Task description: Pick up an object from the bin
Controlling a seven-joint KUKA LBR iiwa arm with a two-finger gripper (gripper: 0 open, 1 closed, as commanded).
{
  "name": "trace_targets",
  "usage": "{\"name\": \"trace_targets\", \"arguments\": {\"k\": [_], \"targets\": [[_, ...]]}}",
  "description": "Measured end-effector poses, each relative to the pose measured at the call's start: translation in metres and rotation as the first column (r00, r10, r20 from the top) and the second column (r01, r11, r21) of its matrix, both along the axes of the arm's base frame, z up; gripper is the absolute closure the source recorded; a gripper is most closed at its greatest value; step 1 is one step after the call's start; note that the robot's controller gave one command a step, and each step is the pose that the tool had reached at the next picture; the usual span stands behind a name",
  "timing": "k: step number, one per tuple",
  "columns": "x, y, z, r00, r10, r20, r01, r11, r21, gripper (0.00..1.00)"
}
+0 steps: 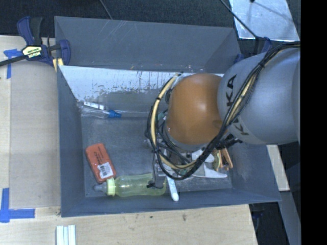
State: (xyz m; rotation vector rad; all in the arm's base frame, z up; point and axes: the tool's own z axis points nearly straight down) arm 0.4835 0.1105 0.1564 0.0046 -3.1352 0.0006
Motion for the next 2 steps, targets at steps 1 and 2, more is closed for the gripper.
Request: {"name": "trace_targets", "arguments": {"k": [1,2], "targets": [[0.002,-0.001,0.004,1.0,-0.003,0.008,0.003,1.0,0.001,0.0],[0.004,-0.006,0.066,0.998,0.058,0.004,-0.058,0.998,0.0,0.0]]}}
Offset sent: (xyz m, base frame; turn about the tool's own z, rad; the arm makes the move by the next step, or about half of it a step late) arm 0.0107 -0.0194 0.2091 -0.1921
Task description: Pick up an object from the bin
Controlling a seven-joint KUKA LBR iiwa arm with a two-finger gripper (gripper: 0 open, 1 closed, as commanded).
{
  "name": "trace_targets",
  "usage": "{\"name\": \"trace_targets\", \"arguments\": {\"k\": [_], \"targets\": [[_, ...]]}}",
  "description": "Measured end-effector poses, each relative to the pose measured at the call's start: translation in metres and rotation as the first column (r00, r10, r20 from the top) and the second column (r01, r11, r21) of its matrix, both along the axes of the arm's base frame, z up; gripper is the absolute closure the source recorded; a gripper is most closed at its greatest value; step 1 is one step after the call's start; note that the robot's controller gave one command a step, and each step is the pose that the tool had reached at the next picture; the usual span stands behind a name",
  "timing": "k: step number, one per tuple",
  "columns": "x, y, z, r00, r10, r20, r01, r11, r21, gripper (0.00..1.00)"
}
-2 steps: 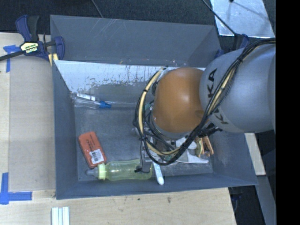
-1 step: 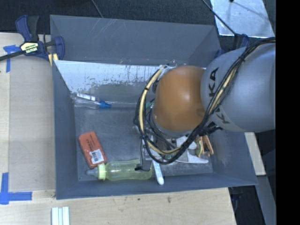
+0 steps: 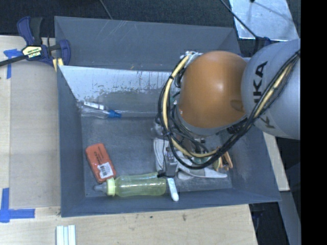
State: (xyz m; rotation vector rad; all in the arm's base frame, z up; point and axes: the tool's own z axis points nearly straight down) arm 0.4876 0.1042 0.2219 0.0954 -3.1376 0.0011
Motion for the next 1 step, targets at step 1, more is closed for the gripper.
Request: {"name": "trace_targets", "arguments": {"k": [1], "targets": [[0.0247,-0.0048,-0.0323,0.993,-0.115,0.015,0.115,0.993,0.005,0.0]]}}
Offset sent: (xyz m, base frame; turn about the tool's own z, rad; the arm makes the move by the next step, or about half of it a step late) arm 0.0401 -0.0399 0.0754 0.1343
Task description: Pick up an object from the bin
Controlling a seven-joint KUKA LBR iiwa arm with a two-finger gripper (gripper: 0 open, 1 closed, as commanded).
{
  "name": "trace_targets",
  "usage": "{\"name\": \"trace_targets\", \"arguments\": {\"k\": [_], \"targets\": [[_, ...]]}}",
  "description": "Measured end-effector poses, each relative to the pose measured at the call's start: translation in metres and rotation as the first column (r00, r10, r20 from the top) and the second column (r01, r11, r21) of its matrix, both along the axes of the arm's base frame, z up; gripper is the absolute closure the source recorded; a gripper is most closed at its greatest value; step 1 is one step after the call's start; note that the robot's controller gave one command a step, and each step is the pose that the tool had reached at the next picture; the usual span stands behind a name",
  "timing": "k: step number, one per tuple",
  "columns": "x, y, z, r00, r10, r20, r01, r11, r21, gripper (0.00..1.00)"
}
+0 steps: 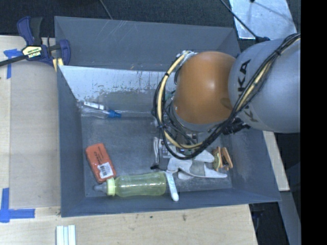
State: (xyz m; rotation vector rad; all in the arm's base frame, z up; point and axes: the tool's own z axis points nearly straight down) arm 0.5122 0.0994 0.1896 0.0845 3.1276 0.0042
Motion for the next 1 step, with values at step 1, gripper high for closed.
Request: {"name": "trace_targets", "arguments": {"k": [1], "targets": [[0.0033,-0.0146,0.0179,0.999,-0.049,-0.021,0.049,0.999,-0.004,0.0]]}}
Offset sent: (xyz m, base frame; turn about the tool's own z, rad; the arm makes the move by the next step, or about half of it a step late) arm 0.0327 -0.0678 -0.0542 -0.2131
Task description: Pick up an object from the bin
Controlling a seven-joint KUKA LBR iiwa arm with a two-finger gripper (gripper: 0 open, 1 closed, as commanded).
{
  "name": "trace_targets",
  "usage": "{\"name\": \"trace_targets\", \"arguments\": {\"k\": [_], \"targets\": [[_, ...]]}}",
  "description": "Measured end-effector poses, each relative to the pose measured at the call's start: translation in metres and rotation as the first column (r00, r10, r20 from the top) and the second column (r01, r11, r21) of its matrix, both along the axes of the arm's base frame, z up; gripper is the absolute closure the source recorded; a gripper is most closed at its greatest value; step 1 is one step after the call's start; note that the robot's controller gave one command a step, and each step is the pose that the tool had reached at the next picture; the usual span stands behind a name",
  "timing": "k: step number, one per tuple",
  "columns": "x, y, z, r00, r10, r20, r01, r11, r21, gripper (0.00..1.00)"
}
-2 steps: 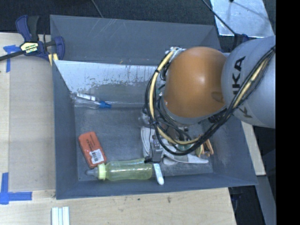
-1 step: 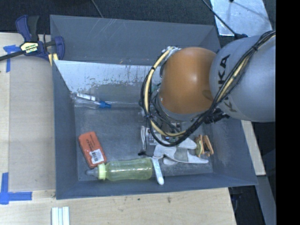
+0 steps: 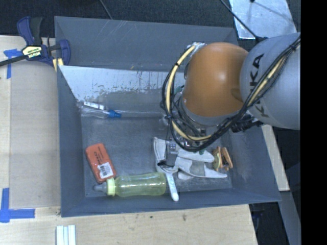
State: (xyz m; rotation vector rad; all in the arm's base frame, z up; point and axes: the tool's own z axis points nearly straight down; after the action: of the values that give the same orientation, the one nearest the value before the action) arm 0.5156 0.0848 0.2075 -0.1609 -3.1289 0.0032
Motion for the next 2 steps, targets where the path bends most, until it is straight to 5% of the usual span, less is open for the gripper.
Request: {"name": "trace_targets", "arguments": {"k": [1,2], "targets": [[0.029,-0.0548,-0.0737,0.966,0.257,0.008,-0.257,0.967,0.001,1.0],[0.0301,-0.0536,-0.0719,0.966,0.257,0.012,-0.257,0.967,0.002,0.0]]}}
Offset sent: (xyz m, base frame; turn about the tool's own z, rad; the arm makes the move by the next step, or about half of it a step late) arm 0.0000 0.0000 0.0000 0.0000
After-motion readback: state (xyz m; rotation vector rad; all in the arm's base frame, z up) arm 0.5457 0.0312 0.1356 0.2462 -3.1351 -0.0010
